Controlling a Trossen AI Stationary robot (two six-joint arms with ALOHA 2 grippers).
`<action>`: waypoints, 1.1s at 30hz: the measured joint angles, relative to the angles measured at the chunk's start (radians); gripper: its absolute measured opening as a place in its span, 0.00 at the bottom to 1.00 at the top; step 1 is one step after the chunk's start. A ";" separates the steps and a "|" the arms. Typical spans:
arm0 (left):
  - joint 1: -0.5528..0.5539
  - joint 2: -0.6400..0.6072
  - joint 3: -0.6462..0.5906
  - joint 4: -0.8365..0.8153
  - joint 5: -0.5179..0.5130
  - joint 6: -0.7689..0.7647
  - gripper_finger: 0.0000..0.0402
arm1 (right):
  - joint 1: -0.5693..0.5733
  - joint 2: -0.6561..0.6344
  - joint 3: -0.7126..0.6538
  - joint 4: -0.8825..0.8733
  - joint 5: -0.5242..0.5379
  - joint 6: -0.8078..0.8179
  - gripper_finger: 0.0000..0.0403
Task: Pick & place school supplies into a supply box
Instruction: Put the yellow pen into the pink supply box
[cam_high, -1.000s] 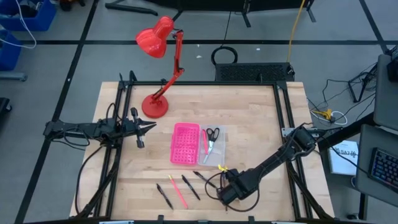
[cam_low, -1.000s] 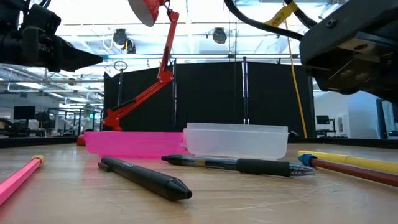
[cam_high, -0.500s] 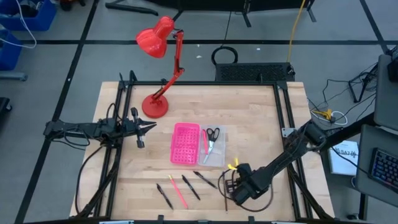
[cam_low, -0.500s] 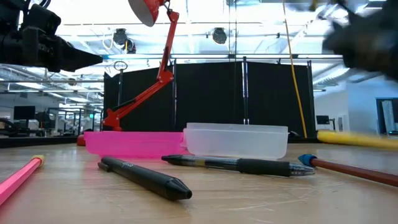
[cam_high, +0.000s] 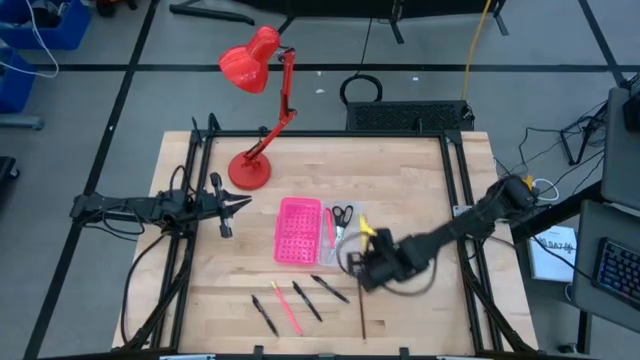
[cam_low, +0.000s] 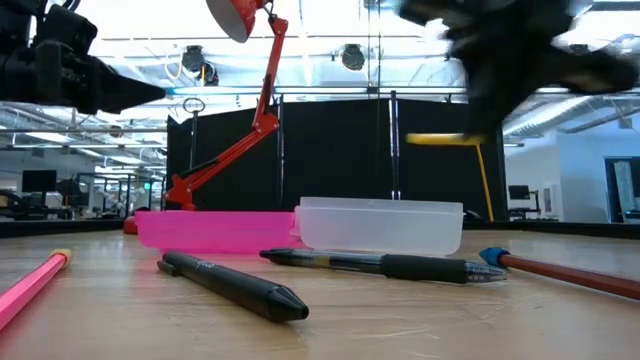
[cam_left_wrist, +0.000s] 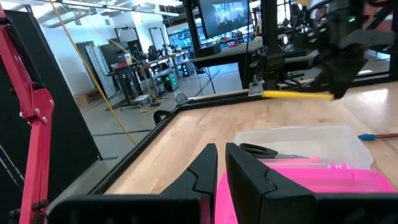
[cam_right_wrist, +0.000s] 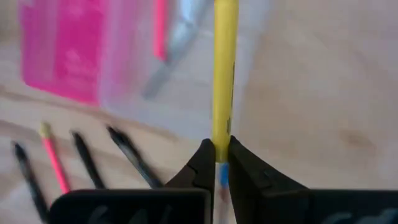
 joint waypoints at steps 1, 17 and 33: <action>0.000 0.000 0.000 0.000 0.000 0.000 0.10 | -0.030 0.006 0.000 0.033 -0.012 -0.038 0.03; 0.000 0.000 0.000 -0.007 0.000 0.003 0.10 | -0.266 0.175 0.000 0.305 -0.302 -0.268 0.03; 0.000 0.000 0.000 -0.013 -0.001 0.008 0.10 | -0.314 0.211 0.002 0.377 -0.350 -0.309 0.20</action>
